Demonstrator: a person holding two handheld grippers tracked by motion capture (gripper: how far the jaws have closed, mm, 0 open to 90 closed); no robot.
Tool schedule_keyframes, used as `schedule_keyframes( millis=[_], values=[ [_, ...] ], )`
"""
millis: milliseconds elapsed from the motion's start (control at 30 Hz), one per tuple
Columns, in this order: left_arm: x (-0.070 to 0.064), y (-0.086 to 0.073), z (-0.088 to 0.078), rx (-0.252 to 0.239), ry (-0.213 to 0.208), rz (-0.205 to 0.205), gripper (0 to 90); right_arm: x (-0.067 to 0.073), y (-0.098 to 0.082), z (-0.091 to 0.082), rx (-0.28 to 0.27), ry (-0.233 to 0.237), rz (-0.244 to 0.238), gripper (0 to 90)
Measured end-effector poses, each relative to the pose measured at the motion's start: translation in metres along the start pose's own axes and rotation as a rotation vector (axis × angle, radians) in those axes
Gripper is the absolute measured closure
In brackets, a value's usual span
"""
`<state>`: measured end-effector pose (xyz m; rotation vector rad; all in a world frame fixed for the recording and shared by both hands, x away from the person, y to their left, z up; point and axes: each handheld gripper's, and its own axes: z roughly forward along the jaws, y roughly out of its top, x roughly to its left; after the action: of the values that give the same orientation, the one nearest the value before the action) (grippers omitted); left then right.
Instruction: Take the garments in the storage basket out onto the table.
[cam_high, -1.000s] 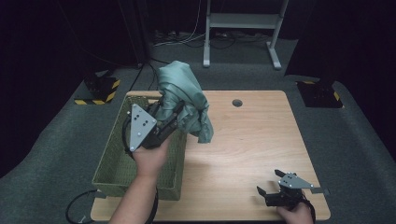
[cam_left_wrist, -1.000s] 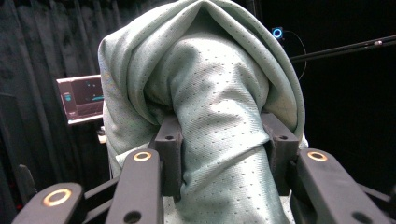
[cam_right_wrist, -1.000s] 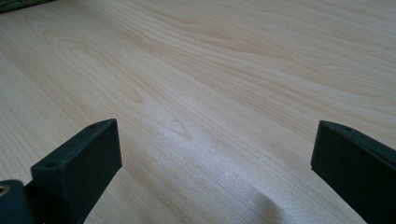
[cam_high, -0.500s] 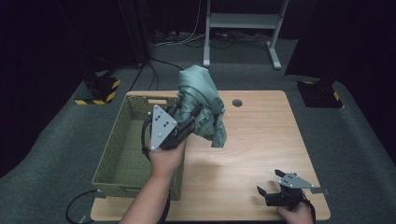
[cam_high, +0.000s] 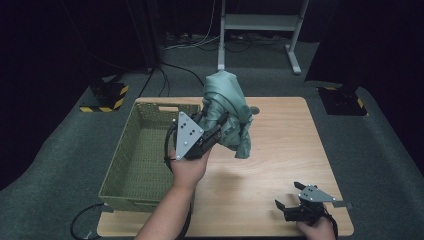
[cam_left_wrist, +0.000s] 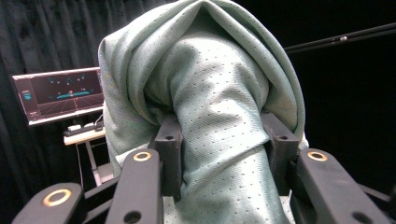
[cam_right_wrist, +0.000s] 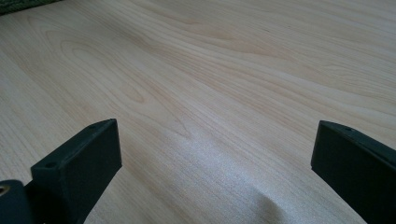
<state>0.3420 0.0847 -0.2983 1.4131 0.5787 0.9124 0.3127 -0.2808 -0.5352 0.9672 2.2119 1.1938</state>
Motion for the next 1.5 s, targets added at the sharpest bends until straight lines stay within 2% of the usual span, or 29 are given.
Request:
schedule_keyframes(
  millis=[200, 367, 833, 1033, 1500],
  values=[
    [-0.008, -0.003, 0.005, 0.009, -0.013, 0.001, 59.1, 0.001, 0.0, 0.0, 0.003, 0.001, 0.0, 1.5],
    [-0.016, -0.009, 0.01, 0.03, -0.014, 0.024, 59.1, 0.0, 0.0, 0.0, 0.001, 0.001, 0.002, 1.5],
    [-0.029, -0.025, 0.021, 0.079, -0.017, 0.001, 59.1, 0.001, 0.0, 0.0, 0.003, 0.002, 0.0, 1.5],
    [-0.033, -0.034, 0.025, 0.119, -0.023, 0.004, 59.1, 0.0, 0.0, -0.001, -0.01, 0.001, 0.002, 1.5],
    [-0.041, -0.054, 0.034, 0.205, -0.039, 0.017, 59.1, 0.0, 0.0, -0.001, -0.005, 0.004, 0.004, 1.5]
  ],
)
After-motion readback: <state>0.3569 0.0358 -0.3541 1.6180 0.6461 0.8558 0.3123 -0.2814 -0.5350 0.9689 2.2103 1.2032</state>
